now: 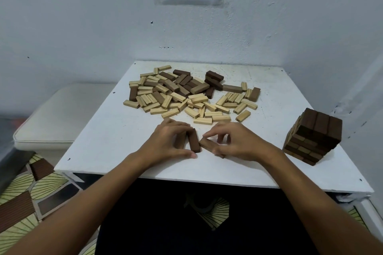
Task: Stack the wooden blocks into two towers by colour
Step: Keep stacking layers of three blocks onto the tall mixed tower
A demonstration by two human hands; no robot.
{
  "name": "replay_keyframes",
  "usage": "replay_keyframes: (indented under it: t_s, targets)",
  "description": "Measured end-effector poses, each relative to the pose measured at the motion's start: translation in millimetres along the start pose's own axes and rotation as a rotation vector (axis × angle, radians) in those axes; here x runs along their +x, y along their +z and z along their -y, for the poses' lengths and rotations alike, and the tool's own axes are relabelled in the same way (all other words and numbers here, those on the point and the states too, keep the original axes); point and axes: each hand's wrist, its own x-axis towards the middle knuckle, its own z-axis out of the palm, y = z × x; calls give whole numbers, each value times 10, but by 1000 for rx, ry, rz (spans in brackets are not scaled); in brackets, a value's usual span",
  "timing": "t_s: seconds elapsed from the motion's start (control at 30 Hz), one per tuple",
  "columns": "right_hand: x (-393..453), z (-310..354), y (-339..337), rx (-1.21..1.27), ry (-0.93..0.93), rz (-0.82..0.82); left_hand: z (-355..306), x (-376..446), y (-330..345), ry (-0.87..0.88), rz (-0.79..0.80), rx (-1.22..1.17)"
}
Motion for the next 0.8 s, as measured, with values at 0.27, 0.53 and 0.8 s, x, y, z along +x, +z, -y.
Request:
replay_keyframes:
  t_s: [0.27, 0.53, 0.8]
  targets:
    - [1, 60, 126, 36, 81, -174, -13, 20, 22, 15, -10, -32]
    - [40, 111, 103, 48, 77, -40, 86, -33, -154, -7, 78, -85]
    - [145, 36, 50, 94, 98, 5, 110, -50, -82, -65, -58, -179]
